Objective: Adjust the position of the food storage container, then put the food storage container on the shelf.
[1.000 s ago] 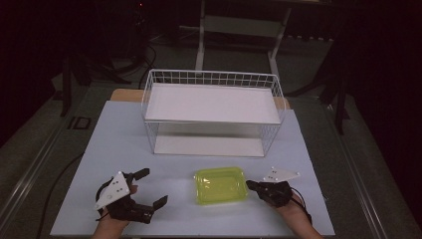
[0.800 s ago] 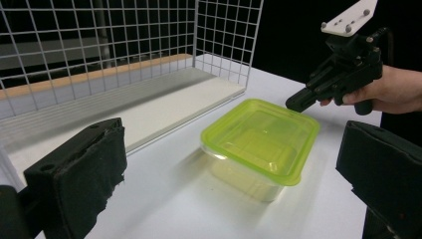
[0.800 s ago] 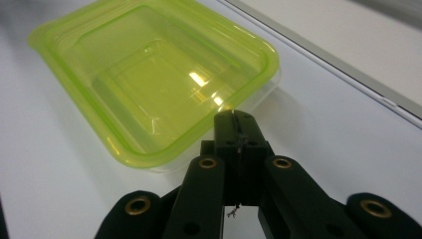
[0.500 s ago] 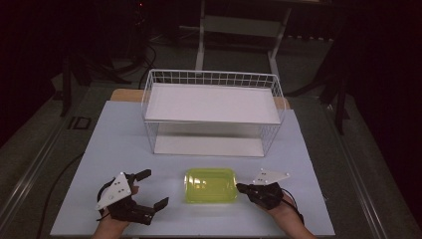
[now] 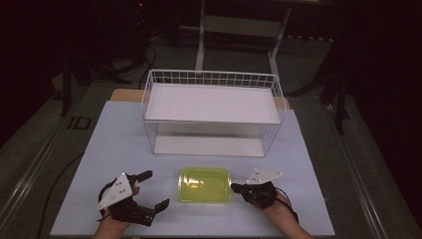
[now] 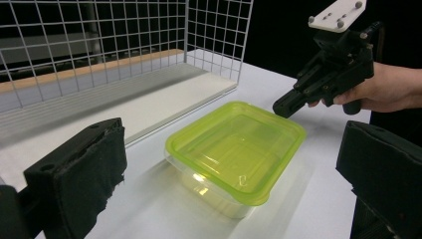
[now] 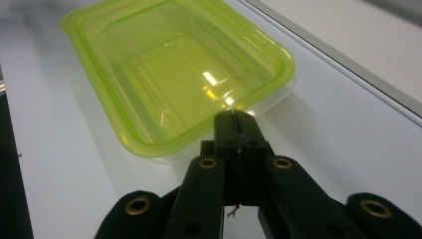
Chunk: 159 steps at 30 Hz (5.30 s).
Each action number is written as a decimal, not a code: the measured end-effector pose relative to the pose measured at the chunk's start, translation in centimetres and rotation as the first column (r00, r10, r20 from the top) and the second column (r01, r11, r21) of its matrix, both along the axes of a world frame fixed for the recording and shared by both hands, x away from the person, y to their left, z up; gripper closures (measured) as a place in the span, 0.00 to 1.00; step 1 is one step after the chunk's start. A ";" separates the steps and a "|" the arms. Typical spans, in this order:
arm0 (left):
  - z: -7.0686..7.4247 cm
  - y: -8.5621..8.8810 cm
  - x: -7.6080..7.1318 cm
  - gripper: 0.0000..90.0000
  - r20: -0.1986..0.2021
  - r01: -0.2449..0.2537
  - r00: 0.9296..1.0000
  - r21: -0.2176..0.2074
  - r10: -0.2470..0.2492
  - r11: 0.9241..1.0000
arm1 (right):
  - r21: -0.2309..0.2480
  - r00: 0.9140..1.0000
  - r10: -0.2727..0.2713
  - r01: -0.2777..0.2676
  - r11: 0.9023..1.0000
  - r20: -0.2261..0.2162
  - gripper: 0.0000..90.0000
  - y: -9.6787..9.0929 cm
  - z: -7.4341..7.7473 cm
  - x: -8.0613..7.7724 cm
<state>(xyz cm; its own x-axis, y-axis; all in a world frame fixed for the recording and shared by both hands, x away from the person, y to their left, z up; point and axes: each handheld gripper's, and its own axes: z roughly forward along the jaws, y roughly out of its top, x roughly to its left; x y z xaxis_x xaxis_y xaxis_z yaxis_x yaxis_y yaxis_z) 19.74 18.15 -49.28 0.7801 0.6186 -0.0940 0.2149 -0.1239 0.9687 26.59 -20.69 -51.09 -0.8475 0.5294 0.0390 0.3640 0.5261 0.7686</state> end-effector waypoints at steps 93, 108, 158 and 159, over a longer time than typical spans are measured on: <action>-2.9 -4.1 6.7 0.75 -0.659 -0.086 0.744 0.067 0.109 0.994 | 0.086 0.727 -0.303 0.444 0.892 -0.616 0.79 1.6 0.0 2.1; -2.0 -4.1 5.3 0.87 -0.659 -0.110 0.744 0.041 0.110 0.993 | 0.102 0.737 -0.303 0.448 0.888 -0.604 0.88 2.0 1.0 1.0; -1.3 -7.3 13.5 0.88 -0.531 -0.166 0.836 -0.005 0.138 0.986 | 0.171 0.794 -0.438 0.545 0.821 -0.422 0.87 0.0 2.8 7.8; -1.3 -7.3 13.6 0.88 -0.530 -0.167 0.837 -0.006 0.138 0.986 | 0.172 0.793 -0.440 0.546 0.820 -0.420 0.87 0.0 2.7 7.9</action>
